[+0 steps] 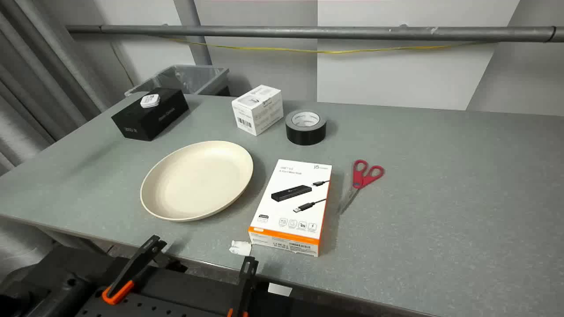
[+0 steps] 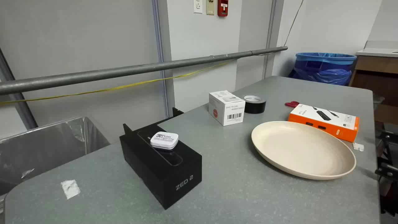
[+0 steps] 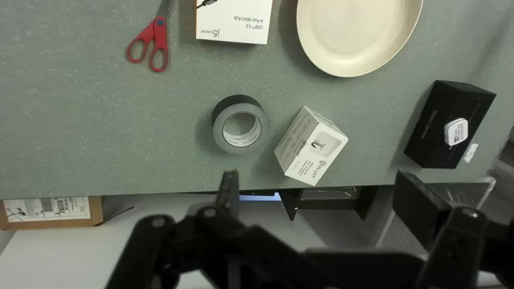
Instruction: Put the black masking tape on the plate
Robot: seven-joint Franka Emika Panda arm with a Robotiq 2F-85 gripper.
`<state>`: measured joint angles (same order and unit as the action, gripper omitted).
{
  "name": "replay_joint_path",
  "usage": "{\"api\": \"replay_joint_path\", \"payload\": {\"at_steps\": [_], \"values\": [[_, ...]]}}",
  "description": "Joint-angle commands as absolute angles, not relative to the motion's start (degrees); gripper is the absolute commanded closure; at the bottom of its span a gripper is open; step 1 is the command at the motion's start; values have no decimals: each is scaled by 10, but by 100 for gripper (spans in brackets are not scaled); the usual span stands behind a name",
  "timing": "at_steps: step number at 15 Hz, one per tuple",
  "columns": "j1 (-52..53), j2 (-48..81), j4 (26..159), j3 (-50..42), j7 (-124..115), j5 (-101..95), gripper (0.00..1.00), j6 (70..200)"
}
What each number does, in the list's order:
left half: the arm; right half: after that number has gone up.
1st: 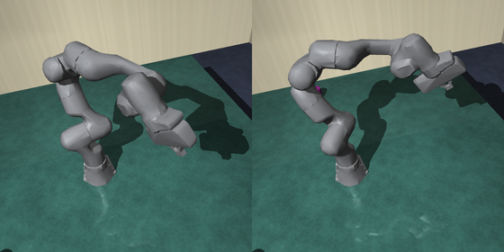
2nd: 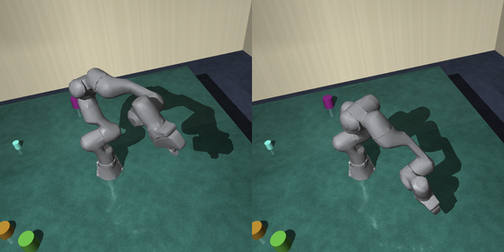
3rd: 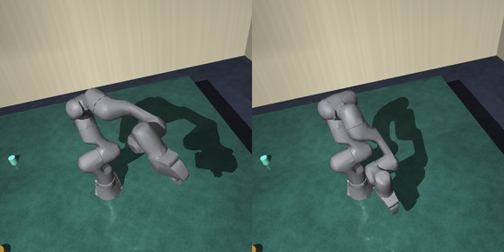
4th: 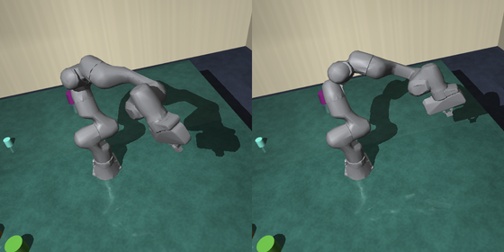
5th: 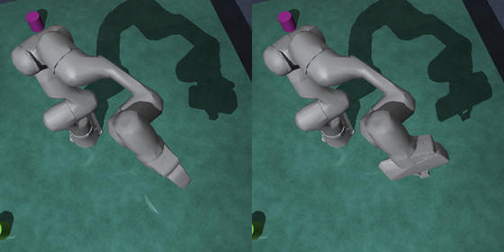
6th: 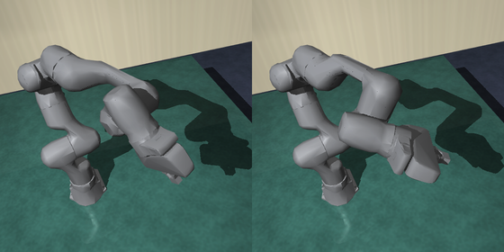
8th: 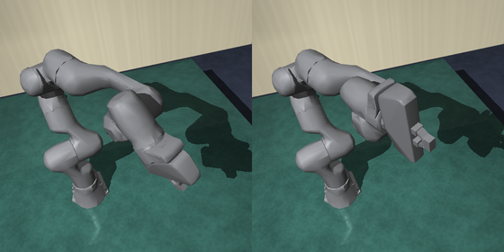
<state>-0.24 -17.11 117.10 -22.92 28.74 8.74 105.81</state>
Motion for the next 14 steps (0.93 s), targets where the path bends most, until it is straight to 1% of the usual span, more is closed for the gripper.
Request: {"api": "replay_joint_path", "payload": {"at_steps": [1, 5, 8, 14], "values": [[-29, -167, 1170, -207, 294, 96, 0, 1055], [-29, -167, 1170, -207, 294, 96, 0, 1055], [-31, -155, 1188, -193, 299, 96, 0, 1095], [-23, -80, 1272, -155, 324, 102, 0, 1284]]}}
